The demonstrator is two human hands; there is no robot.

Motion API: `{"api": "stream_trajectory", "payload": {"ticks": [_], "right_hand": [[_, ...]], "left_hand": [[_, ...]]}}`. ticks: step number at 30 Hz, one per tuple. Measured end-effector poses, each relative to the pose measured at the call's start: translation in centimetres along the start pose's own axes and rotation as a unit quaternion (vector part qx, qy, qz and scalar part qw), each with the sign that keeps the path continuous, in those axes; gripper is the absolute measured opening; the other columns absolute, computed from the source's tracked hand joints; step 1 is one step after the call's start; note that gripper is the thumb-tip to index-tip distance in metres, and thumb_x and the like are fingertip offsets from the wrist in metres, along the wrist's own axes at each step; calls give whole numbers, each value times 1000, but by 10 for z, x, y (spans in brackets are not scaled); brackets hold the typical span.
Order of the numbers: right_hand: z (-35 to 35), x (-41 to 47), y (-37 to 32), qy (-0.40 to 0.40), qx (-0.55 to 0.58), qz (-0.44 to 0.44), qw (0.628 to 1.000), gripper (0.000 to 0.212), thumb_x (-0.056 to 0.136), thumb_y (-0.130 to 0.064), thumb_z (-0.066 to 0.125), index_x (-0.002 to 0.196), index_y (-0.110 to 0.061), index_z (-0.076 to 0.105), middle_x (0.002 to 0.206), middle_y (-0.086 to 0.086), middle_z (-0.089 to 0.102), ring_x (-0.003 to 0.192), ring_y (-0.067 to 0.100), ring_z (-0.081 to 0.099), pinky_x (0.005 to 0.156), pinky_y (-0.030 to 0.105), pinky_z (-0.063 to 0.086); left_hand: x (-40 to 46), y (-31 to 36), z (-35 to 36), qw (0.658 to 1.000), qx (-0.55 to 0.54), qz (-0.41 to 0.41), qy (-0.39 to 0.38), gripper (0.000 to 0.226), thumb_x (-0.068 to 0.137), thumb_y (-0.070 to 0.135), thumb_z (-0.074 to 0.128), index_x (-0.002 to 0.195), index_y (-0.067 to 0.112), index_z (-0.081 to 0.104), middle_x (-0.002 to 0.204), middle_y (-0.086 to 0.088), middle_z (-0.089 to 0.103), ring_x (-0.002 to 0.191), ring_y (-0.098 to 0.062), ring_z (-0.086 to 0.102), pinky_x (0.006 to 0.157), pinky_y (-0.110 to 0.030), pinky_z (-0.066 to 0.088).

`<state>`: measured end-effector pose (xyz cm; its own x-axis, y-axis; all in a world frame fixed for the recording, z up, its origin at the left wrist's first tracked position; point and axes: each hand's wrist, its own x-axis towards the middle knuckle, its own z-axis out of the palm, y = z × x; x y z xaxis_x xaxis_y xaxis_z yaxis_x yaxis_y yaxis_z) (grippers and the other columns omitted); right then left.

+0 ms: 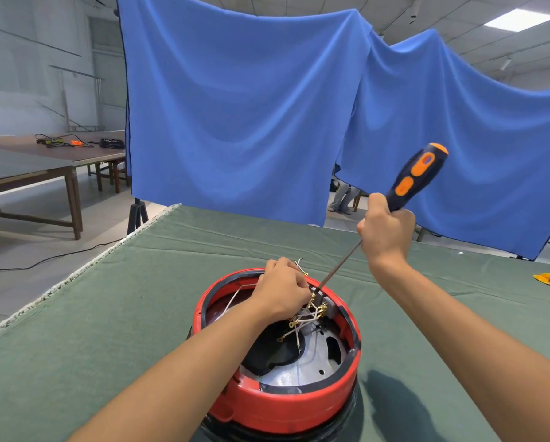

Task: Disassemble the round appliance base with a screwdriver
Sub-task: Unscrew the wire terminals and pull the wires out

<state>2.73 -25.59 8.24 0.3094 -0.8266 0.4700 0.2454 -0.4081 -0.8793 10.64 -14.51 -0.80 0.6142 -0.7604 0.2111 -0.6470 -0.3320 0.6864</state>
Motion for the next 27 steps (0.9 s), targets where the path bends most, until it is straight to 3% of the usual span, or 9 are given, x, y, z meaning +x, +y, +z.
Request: {"api": "stream_trajectory", "payload": {"ticks": [2, 5, 8, 12, 17, 20, 22, 24, 27], "right_hand": [[-2, 5, 6, 20, 16, 18, 1000, 38, 72, -23, 47, 39, -25, 29, 32, -13, 26, 30, 7, 26, 36, 15, 19], [-7, 9, 11, 53, 34, 50, 997, 30, 80, -18, 48, 55, -19, 31, 35, -14, 28, 30, 7, 28, 35, 14, 20], [-16, 6, 14, 82, 64, 72, 992, 28, 80, -15, 47, 59, -19, 29, 40, -10, 27, 34, 9, 28, 39, 15, 19], [-16, -20, 8, 23, 81, -50, 995, 27, 71, -17, 47, 52, -20, 29, 40, -10, 26, 37, 12, 27, 39, 17, 21], [-3, -59, -2, -67, -30, -207, 976, 33, 69, -30, 46, 49, -14, 26, 47, 16, 24, 46, 35, 28, 42, 46, 30], [1, -69, -3, -79, -97, -316, 940, 33, 73, -26, 44, 53, -29, 18, 46, 8, 22, 41, 30, 28, 38, 45, 32], [7, -73, -3, -85, -128, -377, 914, 33, 73, -22, 43, 57, -32, 15, 46, 2, 21, 38, 28, 27, 36, 40, 30], [11, -75, -2, -89, -141, -383, 909, 31, 72, -22, 42, 57, -30, 16, 46, 2, 20, 40, 27, 25, 38, 38, 29], [9, -69, -4, -72, -118, -324, 936, 31, 71, -27, 41, 54, -30, 16, 47, -4, 18, 47, 17, 20, 42, 38, 23]], "left_hand": [[1, -1, 0, 1000, -5, -2, -2, 13, 83, 14, 60, 72, 16, 67, 109, 5, 44, 116, -14, 31, 103, -34, 31], [2, -2, 0, 1000, -11, -2, -8, 13, 83, 14, 60, 72, 16, 66, 110, 5, 44, 117, -14, 30, 102, -33, 31], [2, -2, 1, 1000, -12, -1, -10, 13, 84, 14, 60, 73, 16, 66, 110, 5, 44, 117, -13, 30, 100, -31, 30], [3, -2, 1, 1000, -14, 2, -8, 14, 83, 14, 61, 70, 17, 66, 109, 6, 45, 116, -13, 30, 100, -32, 31], [3, -3, 1, 1000, -16, -1, -2, 13, 82, 13, 61, 71, 18, 67, 106, 6, 44, 114, -12, 30, 102, -31, 30], [4, -3, 2, 1000, -7, 1, 2, 12, 82, 15, 61, 73, 17, 67, 104, 7, 44, 111, -13, 30, 100, -30, 31], [5, -2, 2, 1000, 8, 10, 2, 11, 84, 18, 58, 84, 17, 69, 107, 5, 49, 113, -16, 33, 101, -33, 32], [6, -3, 3, 1000, 12, 12, 0, 13, 84, 19, 57, 88, 19, 69, 109, 2, 53, 114, -20, 36, 102, -38, 33], [5, -1, 1, 1000, 6, -4, 3, 15, 82, 15, 60, 68, 18, 64, 110, 0, 50, 118, -21, 32, 104, -39, 32]]}}
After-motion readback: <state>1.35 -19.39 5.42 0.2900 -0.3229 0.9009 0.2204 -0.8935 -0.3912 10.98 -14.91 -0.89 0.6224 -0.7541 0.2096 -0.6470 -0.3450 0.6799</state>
